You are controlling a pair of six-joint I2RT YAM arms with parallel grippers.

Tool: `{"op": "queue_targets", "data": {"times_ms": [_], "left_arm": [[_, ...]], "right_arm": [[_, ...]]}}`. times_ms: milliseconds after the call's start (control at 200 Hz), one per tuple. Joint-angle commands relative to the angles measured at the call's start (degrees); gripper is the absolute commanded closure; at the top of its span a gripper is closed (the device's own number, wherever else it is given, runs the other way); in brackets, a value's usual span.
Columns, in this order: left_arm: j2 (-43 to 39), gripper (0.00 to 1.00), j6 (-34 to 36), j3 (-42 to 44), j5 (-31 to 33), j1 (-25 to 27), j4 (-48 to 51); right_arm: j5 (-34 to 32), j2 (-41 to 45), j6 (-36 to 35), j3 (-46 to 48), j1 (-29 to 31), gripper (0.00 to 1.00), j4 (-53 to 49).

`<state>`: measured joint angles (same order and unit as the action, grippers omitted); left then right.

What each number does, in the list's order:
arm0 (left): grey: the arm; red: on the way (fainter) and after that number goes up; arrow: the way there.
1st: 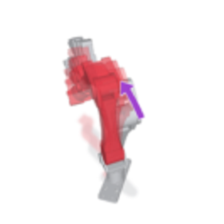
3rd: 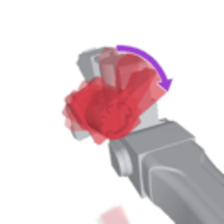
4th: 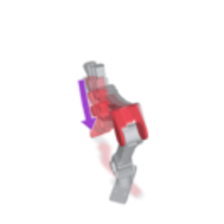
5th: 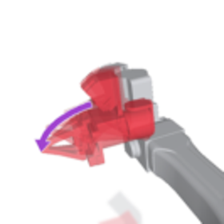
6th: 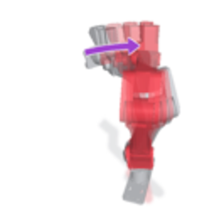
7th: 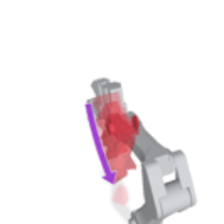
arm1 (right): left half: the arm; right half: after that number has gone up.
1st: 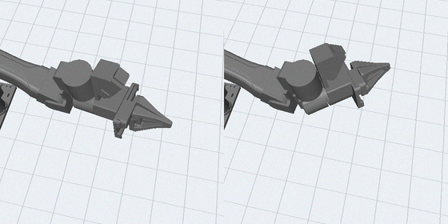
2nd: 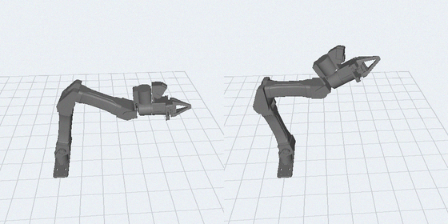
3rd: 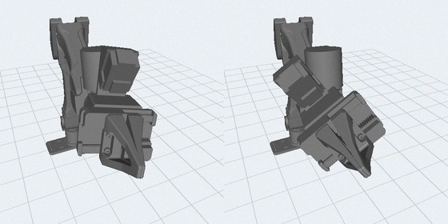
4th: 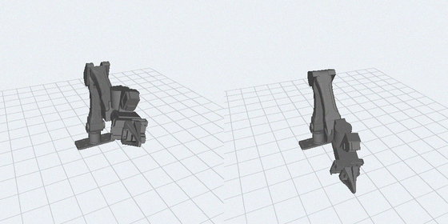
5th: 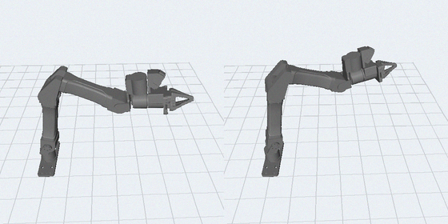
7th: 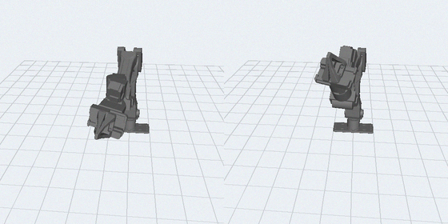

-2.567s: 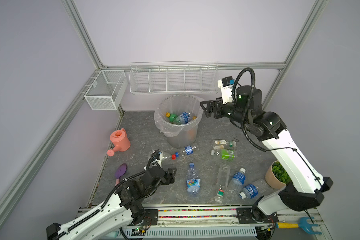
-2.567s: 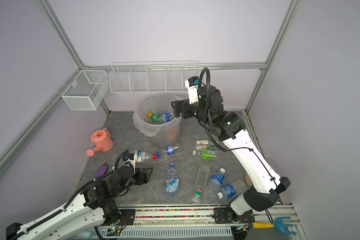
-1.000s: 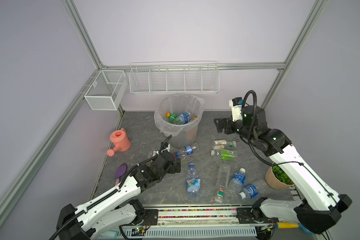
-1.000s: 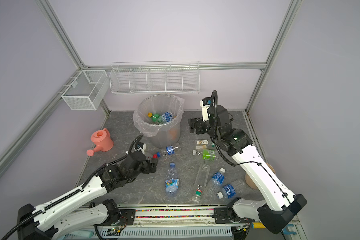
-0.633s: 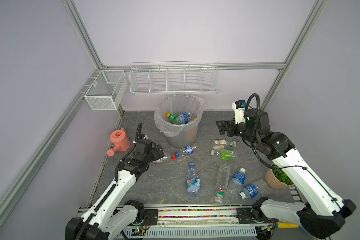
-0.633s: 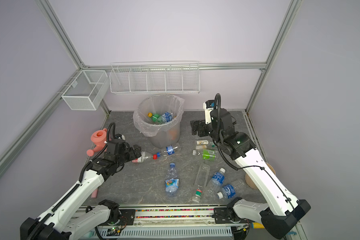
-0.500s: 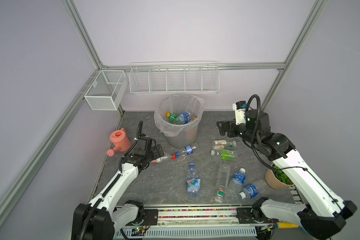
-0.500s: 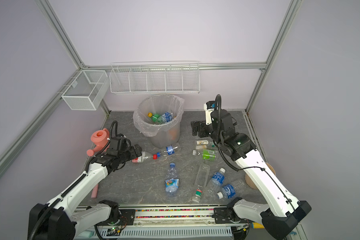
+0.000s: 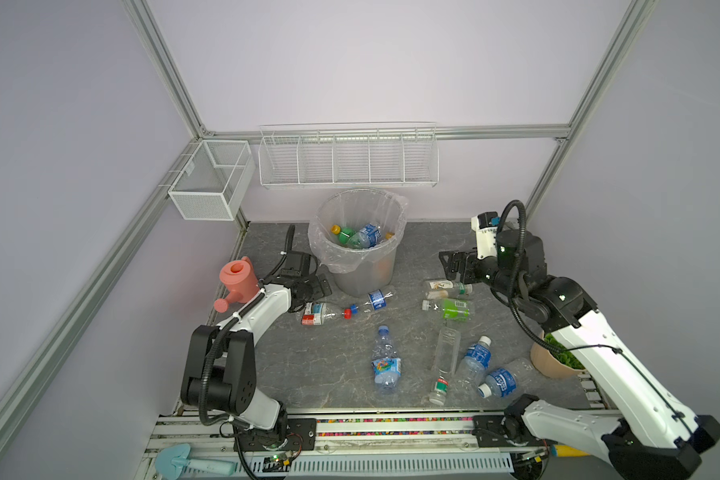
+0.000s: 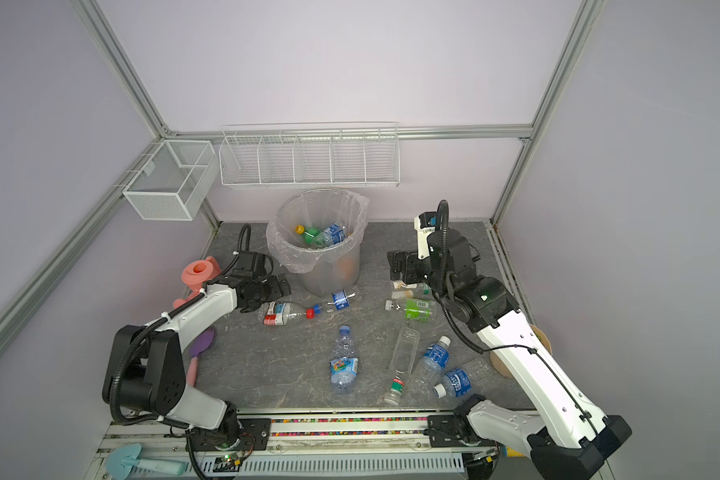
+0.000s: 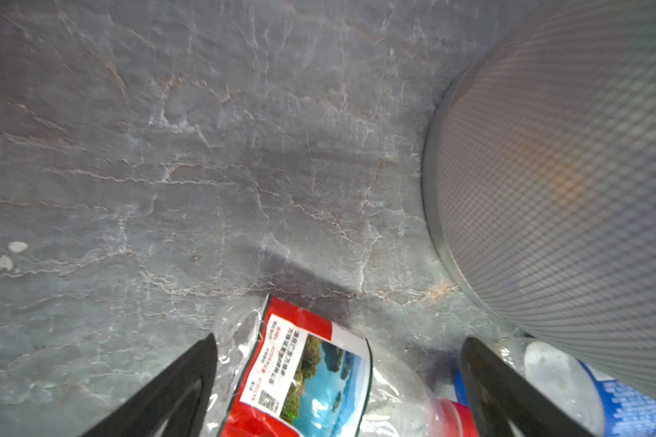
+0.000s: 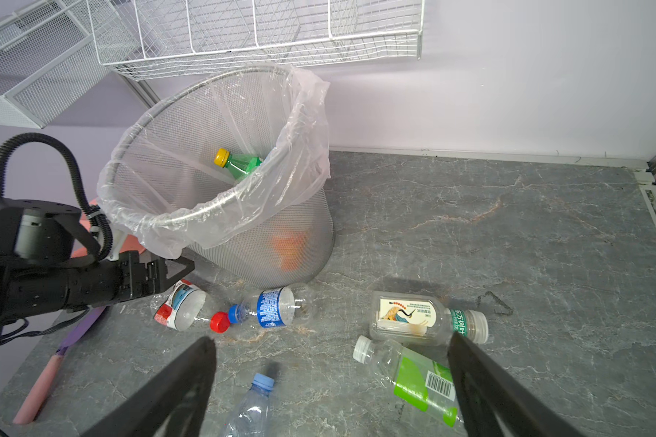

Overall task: Throw the plastic bottles in the bin
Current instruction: 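Lower the left gripper over the red-capped lake-label bottle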

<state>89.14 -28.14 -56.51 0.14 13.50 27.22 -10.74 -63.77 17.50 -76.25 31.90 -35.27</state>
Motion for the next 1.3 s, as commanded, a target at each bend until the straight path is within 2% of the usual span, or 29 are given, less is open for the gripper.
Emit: {"op": "queue_targets", "data": {"times_ms": [0,515,1065,1295], "left_arm": [[0.76,0.00,0.55,-0.01,-1.10,-0.28,-0.19],[-0.55,0.02,-0.50,5.12,-3.57,-0.23,0.21],[-20.23,0.03,-5.70,16.53,-6.19,3.74,1.81],[-23.59,0.03,-3.79,15.83,-2.44,3.73,6.81]], "right_arm": [[-0.33,0.94,0.87,1.74,-0.44,0.02,-0.15],[0.47,1.89,2.09,3.02,-0.61,0.02,-0.32],[0.92,2.42,2.89,4.18,-0.67,0.02,0.20],[0.64,3.71,2.98,5.14,-0.63,0.03,-0.24]]}}
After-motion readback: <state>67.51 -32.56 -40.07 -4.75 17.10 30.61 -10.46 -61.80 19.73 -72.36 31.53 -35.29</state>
